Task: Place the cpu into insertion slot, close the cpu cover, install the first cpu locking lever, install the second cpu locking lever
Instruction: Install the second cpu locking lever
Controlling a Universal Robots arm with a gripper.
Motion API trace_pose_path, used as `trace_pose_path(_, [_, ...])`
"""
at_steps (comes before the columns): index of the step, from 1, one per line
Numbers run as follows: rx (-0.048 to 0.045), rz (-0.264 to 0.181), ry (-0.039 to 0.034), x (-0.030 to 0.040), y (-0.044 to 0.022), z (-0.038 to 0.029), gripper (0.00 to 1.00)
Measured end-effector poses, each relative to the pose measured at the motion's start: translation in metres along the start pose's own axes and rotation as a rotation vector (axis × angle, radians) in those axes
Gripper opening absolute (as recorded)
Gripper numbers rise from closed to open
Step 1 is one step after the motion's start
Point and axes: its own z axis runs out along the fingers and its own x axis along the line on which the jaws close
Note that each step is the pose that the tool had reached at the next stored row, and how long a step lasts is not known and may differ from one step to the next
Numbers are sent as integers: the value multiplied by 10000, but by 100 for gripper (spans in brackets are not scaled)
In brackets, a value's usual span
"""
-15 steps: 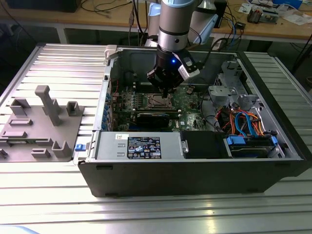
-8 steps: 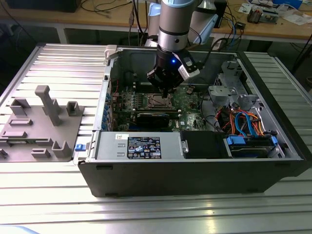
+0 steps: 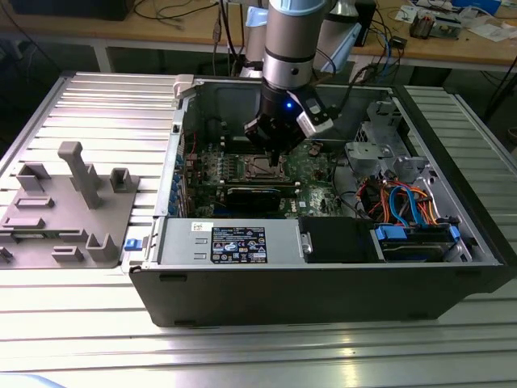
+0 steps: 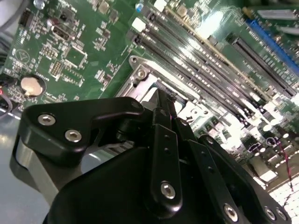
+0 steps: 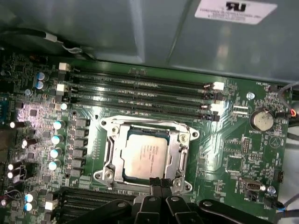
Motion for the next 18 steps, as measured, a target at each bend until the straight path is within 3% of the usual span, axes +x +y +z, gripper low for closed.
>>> trace_pose_path(3, [-54,0,-6,10,-103,2,11])
trace_pose_path(6, [-248,-1,-30,22,-199,4,11])
trace_pose_path(8, [-479,-1,-58,32,-286,6,11])
trace_pose_path(9, [-550,-2,-66,37,-319,7,11])
trace_pose_path(10, [-596,-2,-72,41,-339,8,11])
trace_pose_path(13, [-935,-3,-111,60,-399,8,11])
trace_pose_path(14, [-1233,-2,-149,73,-410,10,11])
trace_pose_path(16, [-1502,-4,-181,95,-428,9,11])
trace_pose_path(18, [-1534,-4,-190,136,-474,11,11])
